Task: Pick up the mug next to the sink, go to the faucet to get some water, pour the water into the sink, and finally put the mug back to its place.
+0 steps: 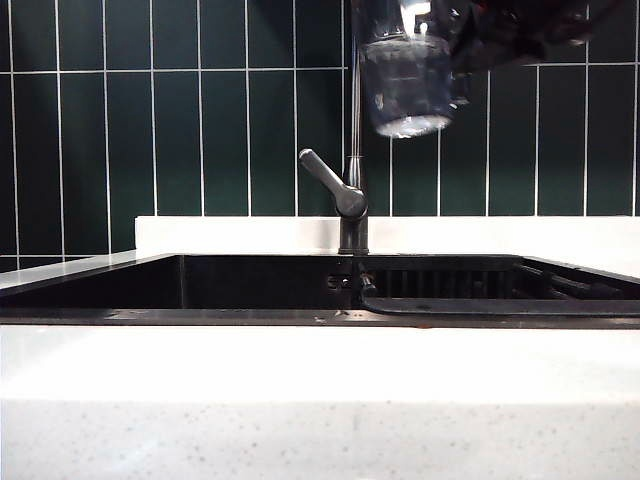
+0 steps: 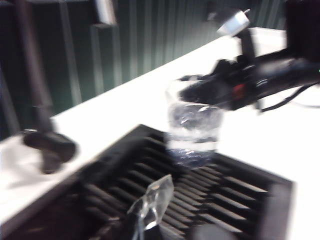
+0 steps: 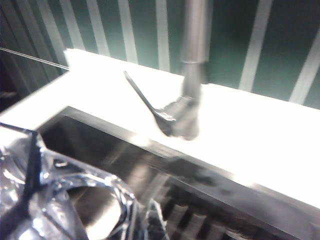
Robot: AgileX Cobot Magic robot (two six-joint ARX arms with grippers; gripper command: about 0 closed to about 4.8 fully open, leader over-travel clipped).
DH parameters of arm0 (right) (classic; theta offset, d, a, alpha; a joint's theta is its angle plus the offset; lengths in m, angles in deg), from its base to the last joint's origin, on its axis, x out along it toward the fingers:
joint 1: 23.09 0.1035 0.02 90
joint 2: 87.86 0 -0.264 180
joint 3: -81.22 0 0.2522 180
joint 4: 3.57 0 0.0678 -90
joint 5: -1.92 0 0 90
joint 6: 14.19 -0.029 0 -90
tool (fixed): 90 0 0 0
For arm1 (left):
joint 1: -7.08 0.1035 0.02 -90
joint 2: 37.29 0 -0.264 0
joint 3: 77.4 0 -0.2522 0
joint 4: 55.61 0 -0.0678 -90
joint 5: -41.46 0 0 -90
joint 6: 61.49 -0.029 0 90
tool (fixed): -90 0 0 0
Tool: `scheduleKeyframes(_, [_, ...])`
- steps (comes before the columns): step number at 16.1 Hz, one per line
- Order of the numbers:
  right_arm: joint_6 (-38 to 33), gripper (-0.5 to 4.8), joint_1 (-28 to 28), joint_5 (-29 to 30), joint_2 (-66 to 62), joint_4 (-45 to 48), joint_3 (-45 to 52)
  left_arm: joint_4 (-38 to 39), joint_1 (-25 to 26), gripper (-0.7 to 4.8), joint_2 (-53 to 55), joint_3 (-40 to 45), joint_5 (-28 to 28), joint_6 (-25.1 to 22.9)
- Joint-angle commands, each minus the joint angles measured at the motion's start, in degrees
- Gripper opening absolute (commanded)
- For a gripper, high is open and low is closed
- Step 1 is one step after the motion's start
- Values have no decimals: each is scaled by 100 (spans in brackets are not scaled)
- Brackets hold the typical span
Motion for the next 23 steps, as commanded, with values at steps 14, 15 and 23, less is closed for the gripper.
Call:
scheduleKeyframes(14, [3416, -5, 695, -2579, 203, -597, 374, 767, -1563, -6, -566, 629, 809, -514])
scheduleKeyframes(15, [3434, -5, 695, -2594, 203, -603, 369, 769, -1563, -6, -651, 702, 820, -511])
scheduleKeyframes(23, [4371, -5, 1095, -3368, 236, -708, 269, 802, -1609, -6, -1222, 1355, 1370, -452])
